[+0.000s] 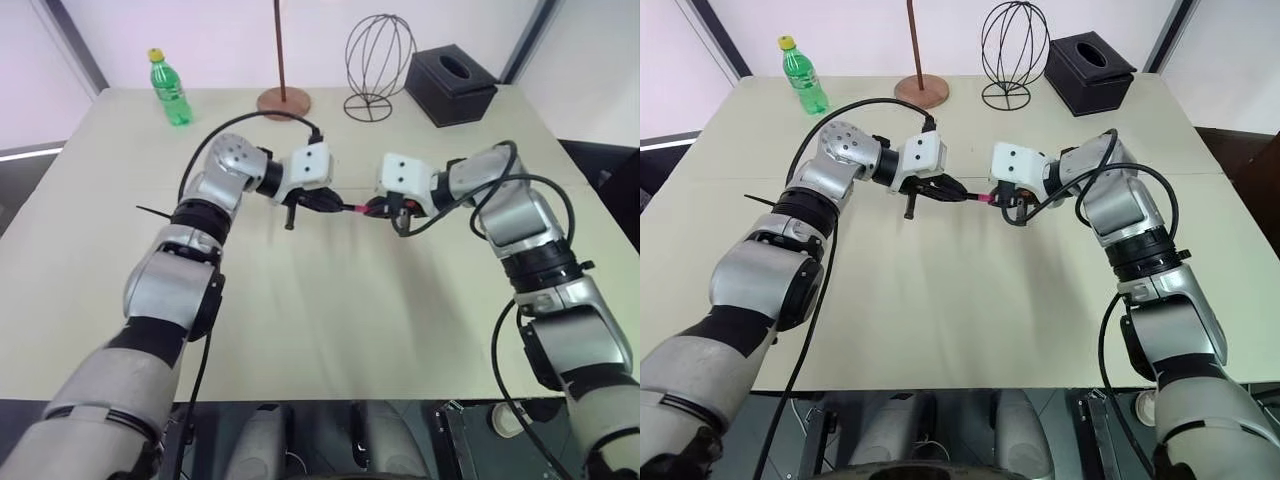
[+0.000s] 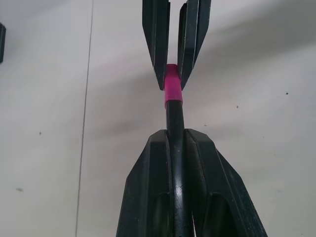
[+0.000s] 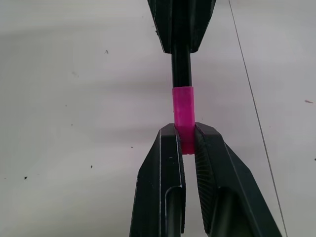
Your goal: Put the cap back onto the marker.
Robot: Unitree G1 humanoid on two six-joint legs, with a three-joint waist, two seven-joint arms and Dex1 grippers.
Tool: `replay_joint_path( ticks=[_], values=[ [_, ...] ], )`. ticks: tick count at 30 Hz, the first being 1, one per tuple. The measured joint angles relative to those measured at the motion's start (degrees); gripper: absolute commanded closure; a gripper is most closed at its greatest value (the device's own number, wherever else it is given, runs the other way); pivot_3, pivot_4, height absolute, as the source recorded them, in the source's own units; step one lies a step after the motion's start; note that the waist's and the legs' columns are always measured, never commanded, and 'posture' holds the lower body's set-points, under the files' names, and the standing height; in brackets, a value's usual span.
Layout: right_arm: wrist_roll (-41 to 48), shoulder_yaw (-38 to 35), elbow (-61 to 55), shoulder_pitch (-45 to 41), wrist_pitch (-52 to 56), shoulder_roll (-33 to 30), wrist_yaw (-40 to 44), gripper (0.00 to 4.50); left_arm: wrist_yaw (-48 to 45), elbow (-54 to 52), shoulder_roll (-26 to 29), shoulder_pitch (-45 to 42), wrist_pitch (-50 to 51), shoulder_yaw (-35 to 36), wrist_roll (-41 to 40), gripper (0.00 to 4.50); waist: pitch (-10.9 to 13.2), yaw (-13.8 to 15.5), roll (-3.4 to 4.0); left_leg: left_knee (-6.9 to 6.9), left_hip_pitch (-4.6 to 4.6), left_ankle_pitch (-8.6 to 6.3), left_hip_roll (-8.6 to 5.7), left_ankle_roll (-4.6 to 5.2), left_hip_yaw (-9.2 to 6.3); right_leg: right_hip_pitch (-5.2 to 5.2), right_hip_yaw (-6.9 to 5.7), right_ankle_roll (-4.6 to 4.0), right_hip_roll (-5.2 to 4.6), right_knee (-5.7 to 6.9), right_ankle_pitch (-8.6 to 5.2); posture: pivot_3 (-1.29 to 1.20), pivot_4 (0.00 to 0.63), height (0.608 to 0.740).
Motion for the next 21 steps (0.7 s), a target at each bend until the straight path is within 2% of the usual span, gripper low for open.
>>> replay_joint_path(
  ticks=[7,21],
  values=[
    [0.03,-0.14,0.12,0.0,0.64,-0.22,0.35,4.41,2.45,0.02,0.18,0.0,-5.58,-1.81,1.38,4.48,0.0,0.0,0.0,-0.01,0.0,0.0,0.0,0.0,0.0,0.0,0.0,0.0,0.0,0.0,0.0,0.0,0.15,0.74],
    [0.99,-0.45,0.65,-0.01,1.68,0.02,0.34,4.41,2.5,0.21,0.29,0.01,-5.91,-1.95,1.34,4.48,0.0,0.01,0.0,-0.01,0.0,0.0,0.0,0.0,0.0,0.0,0.0,0.0,0.0,0.0,0.0,0.0,0.15,0.74]
  ],
)
